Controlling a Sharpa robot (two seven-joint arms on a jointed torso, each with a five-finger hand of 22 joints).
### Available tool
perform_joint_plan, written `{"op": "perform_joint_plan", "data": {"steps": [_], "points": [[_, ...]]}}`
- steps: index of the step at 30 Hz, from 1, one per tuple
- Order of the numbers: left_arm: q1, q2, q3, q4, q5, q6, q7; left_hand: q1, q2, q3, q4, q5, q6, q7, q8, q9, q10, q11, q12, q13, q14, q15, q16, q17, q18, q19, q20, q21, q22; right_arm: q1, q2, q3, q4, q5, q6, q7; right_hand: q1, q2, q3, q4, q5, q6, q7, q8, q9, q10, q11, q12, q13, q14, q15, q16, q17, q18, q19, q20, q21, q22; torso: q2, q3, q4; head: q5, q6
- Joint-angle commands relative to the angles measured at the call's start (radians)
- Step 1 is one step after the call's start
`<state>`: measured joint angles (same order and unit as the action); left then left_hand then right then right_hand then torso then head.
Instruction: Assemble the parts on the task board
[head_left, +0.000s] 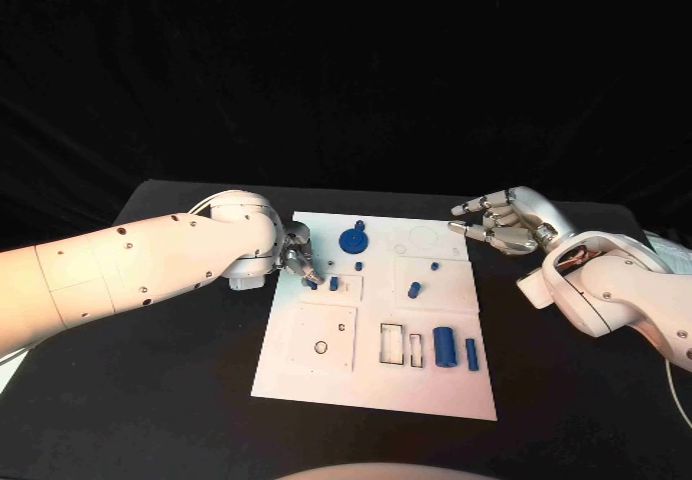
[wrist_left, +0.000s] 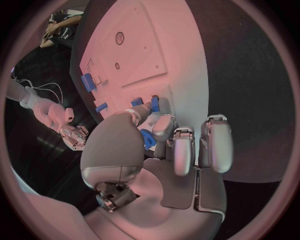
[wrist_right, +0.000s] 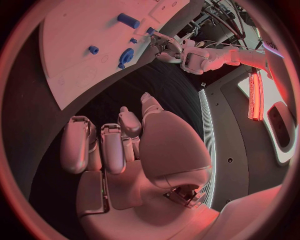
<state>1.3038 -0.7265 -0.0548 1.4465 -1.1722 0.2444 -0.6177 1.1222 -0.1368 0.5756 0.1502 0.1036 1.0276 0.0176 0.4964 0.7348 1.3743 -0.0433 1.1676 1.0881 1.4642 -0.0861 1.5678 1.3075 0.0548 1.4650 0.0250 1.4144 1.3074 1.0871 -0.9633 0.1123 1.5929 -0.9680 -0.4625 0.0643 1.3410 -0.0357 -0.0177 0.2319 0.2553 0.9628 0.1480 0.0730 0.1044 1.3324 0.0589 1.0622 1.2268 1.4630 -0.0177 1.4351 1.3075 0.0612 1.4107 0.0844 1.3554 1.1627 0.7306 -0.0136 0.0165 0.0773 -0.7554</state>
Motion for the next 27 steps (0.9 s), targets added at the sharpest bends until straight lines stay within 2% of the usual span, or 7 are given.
{"op": "perform_joint_plan", "data": {"steps": [1, 11, 18, 27], "points": [[-0.013, 0.006, -0.009, 0.001, 0.014, 0.044, -0.005, -0.015, -0.004, 0.001, 0.007, 0.001, 0.01, -0.001, -0.003, -0.001, 0.006, -0.004, 0.005, 0.004, 0.107, -0.008, 0.003, 0.263, -0.011, 0.026, -0.006, 0.007, 0.11, -0.001, 0.0, 0.0, 0.001, -0.003, 0.012, 0.004, -0.002, 0.008, -0.005, 0.001, 0.006, 0.001, -0.001, -0.002, -0.001, -0.004, -0.001, -0.007, -0.001, 0.065, -0.003, -0.005, 0.079, 0.02, -0.007, -0.003, -0.006, -0.001, 0.0, -0.0004, 0.0003, 0.0, 0.0], [-0.013, 0.005, -0.009, 0.002, 0.005, 0.043, -0.009, -0.061, -0.01, 0.0, 0.031, 0.0, 0.031, -0.007, 0.002, -0.001, 0.023, -0.009, 0.027, 0.028, 0.107, -0.011, 0.003, 0.263, -0.014, 0.034, -0.009, 0.019, 0.124, -0.001, 0.0, 0.0, 0.001, -0.003, 0.012, 0.004, -0.003, 0.008, -0.006, 0.003, 0.007, 0.001, -0.001, -0.002, -0.001, -0.005, -0.001, -0.007, -0.002, 0.065, -0.003, -0.006, 0.079, 0.021, -0.008, -0.003, -0.007, -0.003, 0.0, -0.0002, 0.0, 0.0, -0.003], [-0.012, 0.004, -0.009, 0.003, -0.006, 0.055, -0.009, -0.07, -0.02, -0.004, 0.032, -0.001, 0.038, -0.01, 0.004, -0.001, 0.03, -0.011, 0.036, 0.038, 0.107, -0.013, 0.003, 0.263, -0.016, 0.036, -0.01, 0.024, 0.129, -0.001, 0.0, 0.0, 0.001, -0.003, 0.013, 0.004, -0.003, 0.008, -0.006, 0.003, 0.007, 0.001, -0.001, -0.002, -0.001, -0.005, -0.001, -0.007, -0.001, 0.065, -0.003, -0.006, 0.079, 0.021, -0.008, -0.003, -0.007, -0.002, 0.0, 0.0002, 0.0005, 0.0, -0.004], [-0.012, 0.004, -0.009, 0.003, -0.031, 0.069, -0.009, -0.073, -0.02, -0.004, 0.033, 0.0, 0.042, -0.012, 0.005, -0.001, 0.034, -0.012, 0.041, 0.044, 0.107, -0.013, 0.003, 0.263, -0.016, 0.038, -0.011, 0.026, 0.131, -0.001, 0.002, 0.0, 0.0, -0.003, 0.013, 0.005, -0.005, 0.01, -0.008, 0.005, 0.009, 0.001, -0.001, -0.002, -0.001, -0.005, -0.001, -0.007, -0.002, 0.065, -0.003, -0.006, 0.079, 0.02, -0.007, -0.002, -0.006, -0.002, 0.0, -0.0002, -0.0007, 0.0, -0.006]]}}
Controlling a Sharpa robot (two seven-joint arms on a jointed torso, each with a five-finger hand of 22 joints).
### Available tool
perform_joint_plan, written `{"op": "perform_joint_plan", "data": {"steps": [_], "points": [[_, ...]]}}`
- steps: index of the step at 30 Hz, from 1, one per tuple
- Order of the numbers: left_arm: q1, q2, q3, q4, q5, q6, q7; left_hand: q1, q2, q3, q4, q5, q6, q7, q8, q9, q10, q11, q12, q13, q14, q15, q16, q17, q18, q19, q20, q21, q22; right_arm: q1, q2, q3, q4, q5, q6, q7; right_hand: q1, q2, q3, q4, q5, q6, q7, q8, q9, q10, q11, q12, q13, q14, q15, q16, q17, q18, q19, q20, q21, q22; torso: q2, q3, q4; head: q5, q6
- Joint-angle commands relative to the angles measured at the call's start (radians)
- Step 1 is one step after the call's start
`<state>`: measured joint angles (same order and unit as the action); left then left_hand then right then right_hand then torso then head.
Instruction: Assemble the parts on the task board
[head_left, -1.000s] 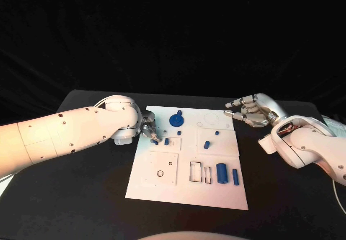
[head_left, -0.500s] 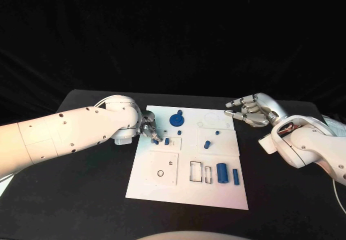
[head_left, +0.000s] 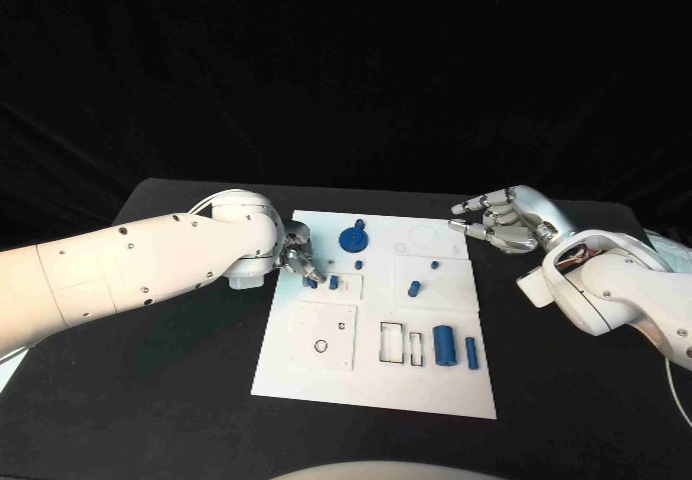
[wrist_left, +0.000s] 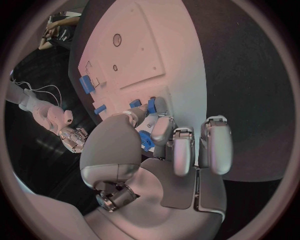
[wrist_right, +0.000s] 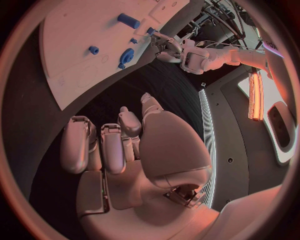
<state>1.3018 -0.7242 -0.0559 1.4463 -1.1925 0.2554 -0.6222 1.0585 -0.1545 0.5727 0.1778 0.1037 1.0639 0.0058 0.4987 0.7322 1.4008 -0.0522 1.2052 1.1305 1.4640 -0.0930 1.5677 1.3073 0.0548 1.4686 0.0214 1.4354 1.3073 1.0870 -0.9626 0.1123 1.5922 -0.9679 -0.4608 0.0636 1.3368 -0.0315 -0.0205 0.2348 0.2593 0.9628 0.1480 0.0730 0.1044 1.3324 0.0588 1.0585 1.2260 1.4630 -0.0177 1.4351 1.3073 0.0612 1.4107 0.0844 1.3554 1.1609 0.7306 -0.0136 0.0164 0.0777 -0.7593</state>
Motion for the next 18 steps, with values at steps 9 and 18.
{"op": "perform_joint_plan", "data": {"steps": [9, 18], "points": [[-0.01, 0.003, -0.008, 0.006, -0.015, 0.063, -0.005, -0.023, -0.003, -0.005, 0.013, -0.001, 0.014, -0.002, 0.003, 0.0, 0.013, -0.005, 0.009, 0.008, 0.107, -0.007, 0.003, 0.263, -0.017, 0.036, -0.008, 0.008, 0.135, -0.001, 0.001, 0.0, 0.0, -0.003, 0.011, 0.006, -0.002, 0.007, -0.006, 0.003, 0.006, 0.001, -0.001, -0.002, -0.001, -0.005, -0.001, -0.004, -0.001, 0.065, -0.003, -0.006, 0.079, 0.021, -0.007, -0.002, -0.007, 0.0, 0.0, -0.0002, 0.0007, -0.001, -0.001], [-0.01, 0.003, -0.008, 0.003, -0.016, 0.061, -0.006, -0.059, -0.007, -0.031, 0.042, -0.002, 0.024, -0.002, 0.002, -0.002, 0.018, -0.005, 0.01, 0.01, 0.107, -0.008, 0.003, 0.263, -0.018, 0.038, -0.009, 0.01, 0.139, -0.001, 0.001, 0.0, 0.001, -0.003, 0.01, 0.007, -0.007, 0.008, -0.01, 0.007, 0.01, 0.001, -0.001, -0.002, -0.001, -0.005, -0.001, -0.004, -0.002, 0.065, -0.003, -0.008, 0.078, 0.021, -0.008, -0.002, -0.008, -0.003, 0.0, 0.0002, 0.0001, -0.001, -0.001]]}}
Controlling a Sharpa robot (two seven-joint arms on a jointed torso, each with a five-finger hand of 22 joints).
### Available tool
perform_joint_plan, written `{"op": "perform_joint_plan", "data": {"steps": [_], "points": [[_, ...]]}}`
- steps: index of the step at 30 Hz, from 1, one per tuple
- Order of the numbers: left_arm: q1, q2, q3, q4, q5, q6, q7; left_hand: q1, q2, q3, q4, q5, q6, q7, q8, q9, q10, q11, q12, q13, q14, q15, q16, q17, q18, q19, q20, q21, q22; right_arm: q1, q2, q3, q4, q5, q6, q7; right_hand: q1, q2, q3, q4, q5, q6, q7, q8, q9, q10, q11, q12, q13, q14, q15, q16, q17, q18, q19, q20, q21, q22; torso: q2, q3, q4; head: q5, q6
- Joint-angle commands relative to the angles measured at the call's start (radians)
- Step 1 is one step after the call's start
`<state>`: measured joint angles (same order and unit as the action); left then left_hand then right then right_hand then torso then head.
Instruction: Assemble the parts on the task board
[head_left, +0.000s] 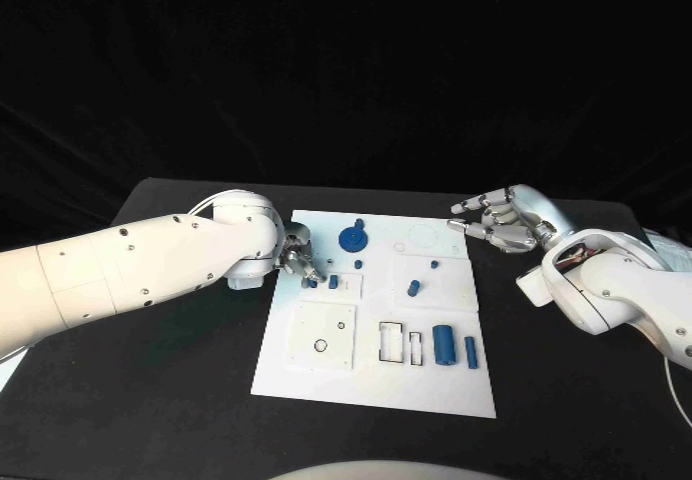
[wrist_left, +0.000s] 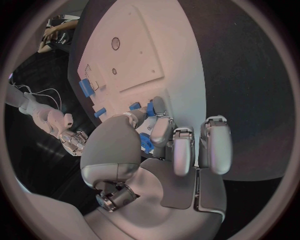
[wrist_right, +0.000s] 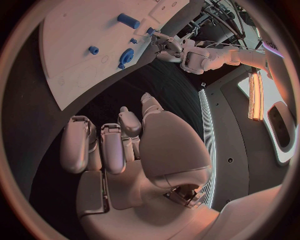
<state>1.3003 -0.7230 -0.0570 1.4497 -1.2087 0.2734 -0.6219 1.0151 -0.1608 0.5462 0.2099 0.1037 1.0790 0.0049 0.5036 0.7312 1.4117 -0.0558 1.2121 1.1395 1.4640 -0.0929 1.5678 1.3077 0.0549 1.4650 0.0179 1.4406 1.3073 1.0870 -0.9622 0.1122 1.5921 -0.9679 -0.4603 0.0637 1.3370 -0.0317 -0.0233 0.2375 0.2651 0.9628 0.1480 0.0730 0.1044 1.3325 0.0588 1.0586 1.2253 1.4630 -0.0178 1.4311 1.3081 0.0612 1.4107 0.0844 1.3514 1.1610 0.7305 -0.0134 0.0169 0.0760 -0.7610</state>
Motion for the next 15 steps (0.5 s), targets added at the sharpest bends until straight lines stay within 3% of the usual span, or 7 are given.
{"op": "perform_joint_plan", "data": {"steps": [1, 15], "points": [[-0.009, 0.002, -0.007, -0.001, 0.001, 0.042, -0.007, -0.019, -0.002, -0.007, 0.012, -0.002, 0.01, -0.001, -0.002, -0.002, 0.007, -0.001, 0.003, 0.001, 0.107, -0.008, 0.003, 0.263, -0.018, 0.042, -0.005, 0.005, 0.139, -0.001, 0.0, 0.0, 0.002, -0.003, 0.01, 0.007, -0.007, 0.008, -0.007, 0.004, 0.005, 0.001, -0.001, -0.002, -0.001, -0.005, -0.001, -0.004, -0.002, 0.065, -0.003, -0.004, 0.077, 0.021, -0.008, -0.002, -0.004, -0.003, 0.0, -0.0002, -0.0003, 0.0, 0.0], [-0.009, 0.003, -0.007, -0.007, 0.001, 0.023, -0.007, -0.046, -0.008, -0.083, 0.055, -0.001, 0.018, -0.001, -0.003, -0.003, 0.01, -0.001, 0.002, 0.004, 0.107, -0.007, 0.003, 0.263, -0.019, 0.044, -0.005, 0.006, 0.142, -0.001, -0.002, 0.0, 0.003, -0.003, 0.007, 0.006, -0.011, 0.01, -0.012, 0.008, 0.013, 0.001, -0.001, -0.002, -0.001, -0.007, -0.001, -0.006, -0.004, 0.064, -0.002, -0.005, 0.076, 0.021, -0.008, -0.002, -0.005, -0.004, 0.0, -0.0002, -0.0008, -0.001, -0.001]]}}
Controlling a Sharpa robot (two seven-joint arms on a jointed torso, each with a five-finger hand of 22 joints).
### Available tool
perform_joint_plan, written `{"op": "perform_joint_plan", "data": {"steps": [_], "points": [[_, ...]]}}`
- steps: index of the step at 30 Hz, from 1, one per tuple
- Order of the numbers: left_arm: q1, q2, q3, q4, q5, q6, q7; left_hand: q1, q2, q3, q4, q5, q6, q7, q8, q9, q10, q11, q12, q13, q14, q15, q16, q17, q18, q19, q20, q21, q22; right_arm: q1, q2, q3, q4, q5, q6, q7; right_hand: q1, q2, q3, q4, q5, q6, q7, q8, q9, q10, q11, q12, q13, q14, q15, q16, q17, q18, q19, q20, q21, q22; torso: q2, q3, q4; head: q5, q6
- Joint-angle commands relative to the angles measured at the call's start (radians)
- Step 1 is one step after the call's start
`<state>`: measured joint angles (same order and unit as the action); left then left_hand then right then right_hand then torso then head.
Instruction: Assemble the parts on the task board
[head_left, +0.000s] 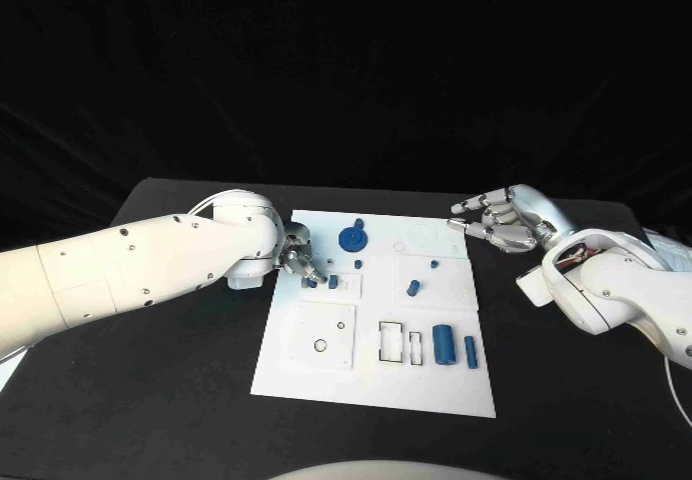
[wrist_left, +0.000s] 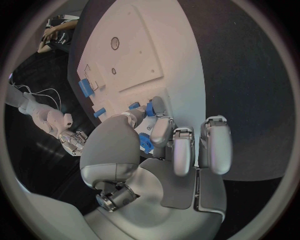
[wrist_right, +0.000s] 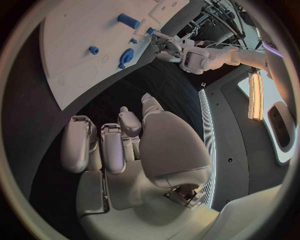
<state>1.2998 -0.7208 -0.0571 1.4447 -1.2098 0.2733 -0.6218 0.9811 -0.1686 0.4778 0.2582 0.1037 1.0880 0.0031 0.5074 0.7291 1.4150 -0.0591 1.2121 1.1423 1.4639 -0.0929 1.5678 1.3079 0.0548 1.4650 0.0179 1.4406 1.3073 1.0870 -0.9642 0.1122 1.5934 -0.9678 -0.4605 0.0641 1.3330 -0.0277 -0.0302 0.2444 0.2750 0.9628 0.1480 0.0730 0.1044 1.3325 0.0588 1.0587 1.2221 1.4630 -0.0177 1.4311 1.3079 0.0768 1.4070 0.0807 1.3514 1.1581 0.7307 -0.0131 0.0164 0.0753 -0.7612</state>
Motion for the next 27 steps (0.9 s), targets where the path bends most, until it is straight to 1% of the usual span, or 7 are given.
{"op": "perform_joint_plan", "data": {"steps": [1, 4, 6, 15, 18, 20, 27], "points": [[-0.008, 0.001, -0.006, -0.002, 0.002, 0.02, -0.007, -0.014, 0.001, -0.027, 0.012, -0.001, 0.009, 0.001, -0.007, -0.001, 0.007, 0.002, 0.002, 0.002, 0.107, -0.007, 0.003, 0.263, -0.019, 0.044, -0.005, 0.006, 0.143, -0.001, 0.0, 0.0, 0.002, -0.003, 0.007, 0.005, -0.008, 0.007, -0.005, 0.002, 0.004, 0.001, -0.001, -0.002, -0.001, -0.007, -0.001, -0.007, -0.001, 0.064, -0.002, -0.006, 0.076, 0.005, -0.005, 0.001, -0.006, -0.001, 0.0, -0.0003, 0.0, -0.001, 0.0], [-0.008, 0.0, -0.006, 0.0, 0.003, 0.015, -0.007, -0.013, 0.004, -0.061, 0.023, -0.001, 0.01, 0.001, -0.008, -0.002, 0.007, 0.002, 0.001, 0.001, 0.107, -0.008, 0.003, 0.263, -0.019, 0.044, -0.006, 0.006, 0.143, -0.001, 0.0, 0.0, 0.001, -0.003, 0.006, 0.005, -0.008, 0.007, -0.006, 0.002, 0.005, 0.001, -0.001, -0.002, -0.001, -0.007, -0.001, -0.007, -0.001, 0.064, -0.002, -0.006, 0.076, 0.006, -0.005, 0.001, -0.006, -0.001, 0.0, -0.0005, 0.0, -0.002, 0.0], [-0.008, -0.001, -0.006, 0.003, 0.006, 0.013, -0.007, -0.012, 0.005, -0.068, 0.025, -0.001, 0.01, 0.001, -0.008, -0.002, 0.007, 0.002, 0.001, 0.001, 0.107, -0.008, 0.003, 0.263, -0.019, 0.044, -0.006, 0.006, 0.144, -0.001, 0.0, 0.0, 0.001, -0.002, 0.006, 0.004, -0.008, 0.008, -0.006, 0.002, 0.007, 0.001, -0.001, -0.002, -0.002, -0.007, -0.001, -0.007, -0.002, 0.064, -0.002, -0.005, 0.077, 0.006, -0.005, 0.001, -0.006, -0.001, 0.0, -0.0003, 0.0001, -0.003, 0.0], [-0.008, -0.007, -0.006, 0.017, 0.007, 0.011, -0.008, -0.008, 0.008, -0.076, 0.025, 0.001, 0.01, 0.0, -0.008, -0.002, 0.007, 0.002, -0.001, 0.0, 0.107, -0.008, 0.003, 0.263, -0.019, 0.044, -0.006, 0.005, 0.143, -0.001, 0.001, 0.0, 0.001, -0.002, 0.005, 0.004, -0.007, 0.009, -0.007, 0.003, 0.01, 0.0, -0.001, -0.002, -0.002, -0.008, -0.001, -0.008, -0.002, 0.064, -0.002, -0.006, 0.076, 0.006, -0.005, 0.001, -0.006, -0.002, -0.001, -0.0005, 0.0013, -0.002, 0.001], [-0.008, -0.008, -0.005, 0.017, 0.005, 0.012, -0.009, -0.004, 0.01, -0.079, 0.025, 0.002, 0.01, 0.0, -0.008, -0.002, 0.007, 0.002, 0.0, 0.001, 0.107, -0.008, 0.003, 0.263, -0.019, 0.044, -0.006, 0.006, 0.144, -0.001, 0.001, 0.0, 0.0, -0.002, 0.006, 0.004, -0.007, 0.009, -0.007, 0.003, 0.012, 0.0, -0.001, -0.002, -0.002, -0.008, -0.001, -0.008, -0.003, 0.064, -0.002, -0.007, 0.076, 0.006, -0.005, 0.001, -0.006, -0.002, -0.001, -0.0007, 0.001, -0.002, 0.0], [-0.008, -0.009, -0.005, 0.017, 0.005, 0.013, -0.009, 0.004, 0.015, -0.082, 0.023, 0.003, 0.01, -0.001, -0.008, -0.002, 0.007, 0.001, 0.0, 0.001, 0.107, -0.008, 0.003, 0.263, -0.019, 0.045, -0.006, 0.006, 0.144, -0.001, 0.001, 0.0, 0.0, -0.002, 0.006, 0.004, -0.007, 0.009, -0.007, 0.003, 0.012, 0.0, -0.001, -0.002, -0.002, -0.008, -0.001, -0.008, -0.003, 0.064, -0.002, -0.007, 0.076, 0.006, -0.005, 0.001, -0.006, -0.002, 0.0, -0.0002, 0.0002, -0.002, -0.001], [-0.008, -0.01, -0.005, 0.017, -0.001, 0.02, -0.011, 0.03, 0.034, -0.074, 0.017, 0.005, 0.008, -0.002, -0.009, -0.002, 0.007, 0.0, -0.001, 0.001, 0.107, -0.009, 0.003, 0.263, -0.019, 0.045, -0.007, 0.004, 0.144, -0.001, 0.001, 0.0, 0.0, -0.002, 0.006, 0.003, -0.007, 0.009, -0.007, 0.003, 0.012, 0.0, -0.001, -0.002, -0.002, -0.008, -0.001, -0.008, -0.003, 0.064, -0.002, -0.007, 0.076, 0.006, -0.005, 0.001, -0.006, -0.002, 0.0, -0.0007, 0.0004, -0.001, -0.001]]}}
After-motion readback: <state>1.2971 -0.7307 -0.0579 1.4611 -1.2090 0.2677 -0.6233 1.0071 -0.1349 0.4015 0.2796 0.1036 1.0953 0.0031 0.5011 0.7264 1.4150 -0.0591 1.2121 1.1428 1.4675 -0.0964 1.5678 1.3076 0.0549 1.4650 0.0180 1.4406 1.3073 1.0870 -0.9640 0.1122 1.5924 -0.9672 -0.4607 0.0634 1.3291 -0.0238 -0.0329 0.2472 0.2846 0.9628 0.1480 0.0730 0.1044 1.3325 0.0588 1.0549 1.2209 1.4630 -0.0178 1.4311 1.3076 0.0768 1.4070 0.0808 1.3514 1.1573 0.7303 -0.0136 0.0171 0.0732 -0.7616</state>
